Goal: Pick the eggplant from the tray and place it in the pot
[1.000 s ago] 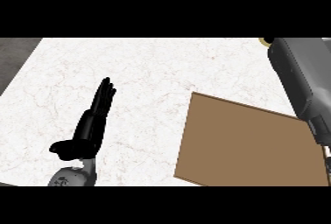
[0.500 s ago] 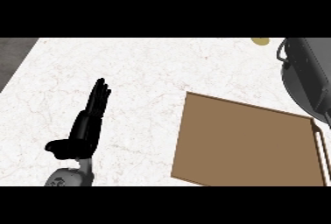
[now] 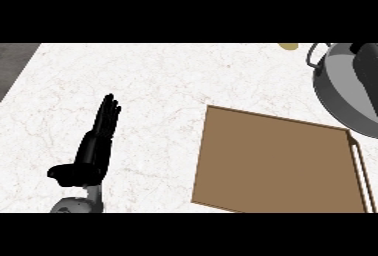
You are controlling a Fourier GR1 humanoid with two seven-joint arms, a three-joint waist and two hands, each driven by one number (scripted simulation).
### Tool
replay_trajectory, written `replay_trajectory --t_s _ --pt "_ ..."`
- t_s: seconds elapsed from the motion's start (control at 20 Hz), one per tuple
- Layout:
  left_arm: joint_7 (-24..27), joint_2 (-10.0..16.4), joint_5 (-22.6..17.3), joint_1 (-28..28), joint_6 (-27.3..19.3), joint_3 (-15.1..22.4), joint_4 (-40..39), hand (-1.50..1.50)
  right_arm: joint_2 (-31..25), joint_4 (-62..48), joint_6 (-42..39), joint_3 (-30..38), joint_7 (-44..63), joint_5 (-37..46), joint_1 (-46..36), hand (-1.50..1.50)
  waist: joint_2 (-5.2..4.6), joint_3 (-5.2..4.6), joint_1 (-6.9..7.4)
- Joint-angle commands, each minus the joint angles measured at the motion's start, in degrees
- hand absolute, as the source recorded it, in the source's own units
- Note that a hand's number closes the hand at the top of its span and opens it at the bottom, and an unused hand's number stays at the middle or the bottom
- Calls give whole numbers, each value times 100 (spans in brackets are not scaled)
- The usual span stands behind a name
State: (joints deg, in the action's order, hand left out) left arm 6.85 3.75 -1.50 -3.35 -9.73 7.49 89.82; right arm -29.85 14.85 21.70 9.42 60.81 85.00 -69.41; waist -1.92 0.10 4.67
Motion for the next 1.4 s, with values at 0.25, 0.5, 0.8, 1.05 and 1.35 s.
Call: replay_trajectory --t_s 0.25,0.5,0.8,1.05,1.35 --pt "111 -76 61 159 -71 8 8 0 -286 -377 708 602 -107 -415 357 150 41 5 -94" --pt "-108 21 46 51 -39 -42 172 0 -539 -620 728 1113 -902 -964 782 150 15 18 -73" --pt "-42 -39 -40 169 -2 -79 70 0 -469 -842 857 1641 -627 -1479 1290 150 18 17 -115" --pt "-114 42 -33 120 48 -102 220 0 -517 -784 561 2003 -1006 -1910 1292 -150 54 17 -130" --pt "101 -16 15 196 -33 -166 -28 0 -271 130 2370 2462 -2383 -2451 1663 -150 62 26 -211"
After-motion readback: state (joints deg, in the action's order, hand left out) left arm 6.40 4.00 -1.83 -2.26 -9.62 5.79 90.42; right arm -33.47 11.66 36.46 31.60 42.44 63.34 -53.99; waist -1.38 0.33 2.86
